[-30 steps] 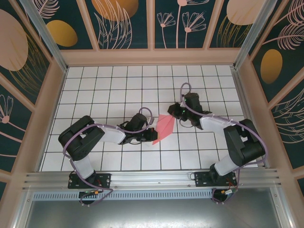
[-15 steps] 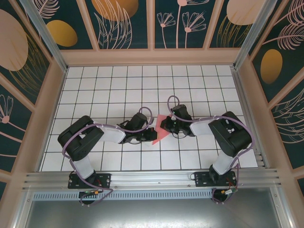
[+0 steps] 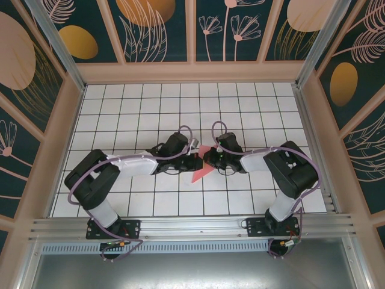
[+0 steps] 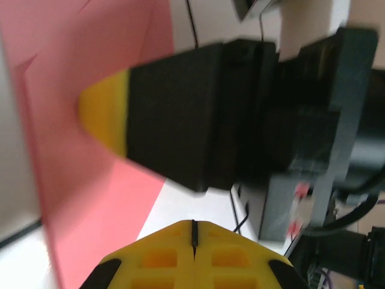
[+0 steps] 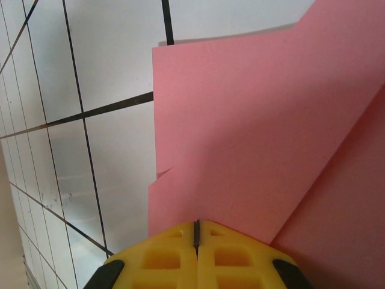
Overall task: Fold a paper plane with a square sheet of paper (pick it up from the middle)
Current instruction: Fourth fold the wing at the center of the table.
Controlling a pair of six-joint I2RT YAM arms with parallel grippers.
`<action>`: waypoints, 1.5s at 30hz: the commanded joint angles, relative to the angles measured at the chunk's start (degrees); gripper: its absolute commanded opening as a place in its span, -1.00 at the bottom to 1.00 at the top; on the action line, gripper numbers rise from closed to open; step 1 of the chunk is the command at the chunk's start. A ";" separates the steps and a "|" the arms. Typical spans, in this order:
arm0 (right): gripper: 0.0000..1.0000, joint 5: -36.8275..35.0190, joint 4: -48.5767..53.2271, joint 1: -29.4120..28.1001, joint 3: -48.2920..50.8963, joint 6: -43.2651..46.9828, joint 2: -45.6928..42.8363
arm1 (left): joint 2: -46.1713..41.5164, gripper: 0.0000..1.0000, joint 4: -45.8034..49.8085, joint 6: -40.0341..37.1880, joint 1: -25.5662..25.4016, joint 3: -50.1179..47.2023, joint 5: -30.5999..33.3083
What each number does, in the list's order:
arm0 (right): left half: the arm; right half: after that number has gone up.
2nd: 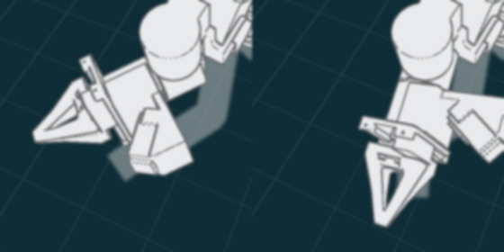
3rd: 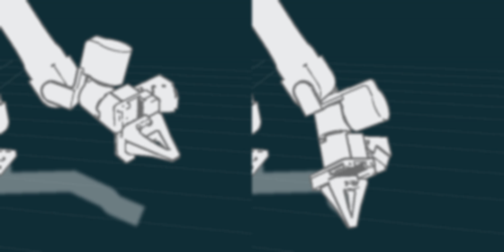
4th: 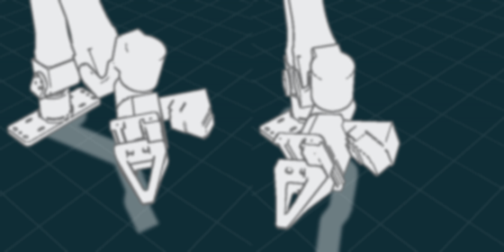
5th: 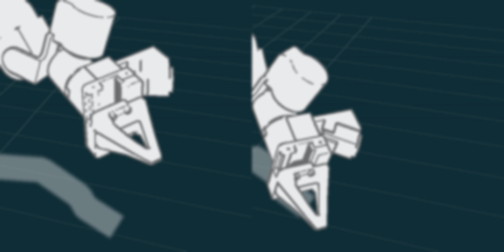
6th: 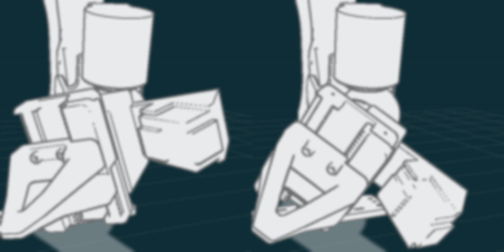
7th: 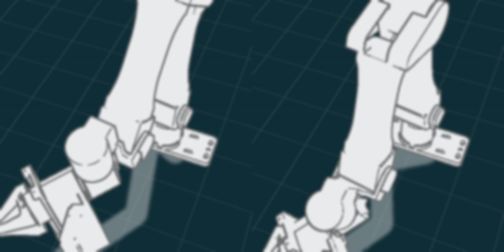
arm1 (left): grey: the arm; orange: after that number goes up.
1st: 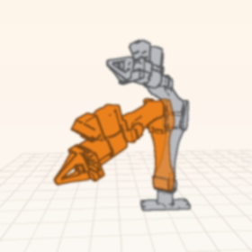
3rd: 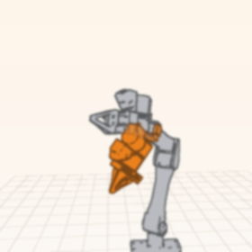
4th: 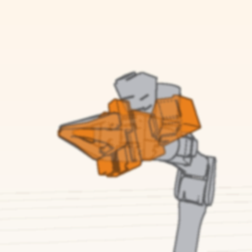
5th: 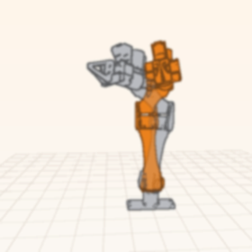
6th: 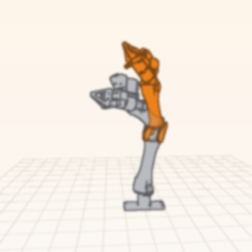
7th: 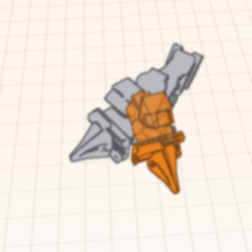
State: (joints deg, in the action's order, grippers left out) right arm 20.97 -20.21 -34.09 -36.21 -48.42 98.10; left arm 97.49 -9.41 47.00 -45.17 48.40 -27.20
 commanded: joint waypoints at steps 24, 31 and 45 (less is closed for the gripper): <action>-0.89 -6.05 6.15 -0.36 1.98 0.73 2.80 | -4.08 -0.90 3.65 -2.05 0.37 -18.04 -3.86; -0.88 -5.68 5.55 -0.43 2.01 -0.18 2.87 | -9.13 -0.87 5.10 -1.09 0.37 -13.97 -0.51; -0.87 -4.65 3.71 -0.89 2.20 -2.04 2.32 | 3.01 -0.80 -2.53 1.16 0.40 -5.14 2.70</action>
State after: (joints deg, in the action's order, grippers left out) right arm 19.90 -21.21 -34.50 -35.83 -50.11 98.10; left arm 97.47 -10.94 47.09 -44.62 43.64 -25.98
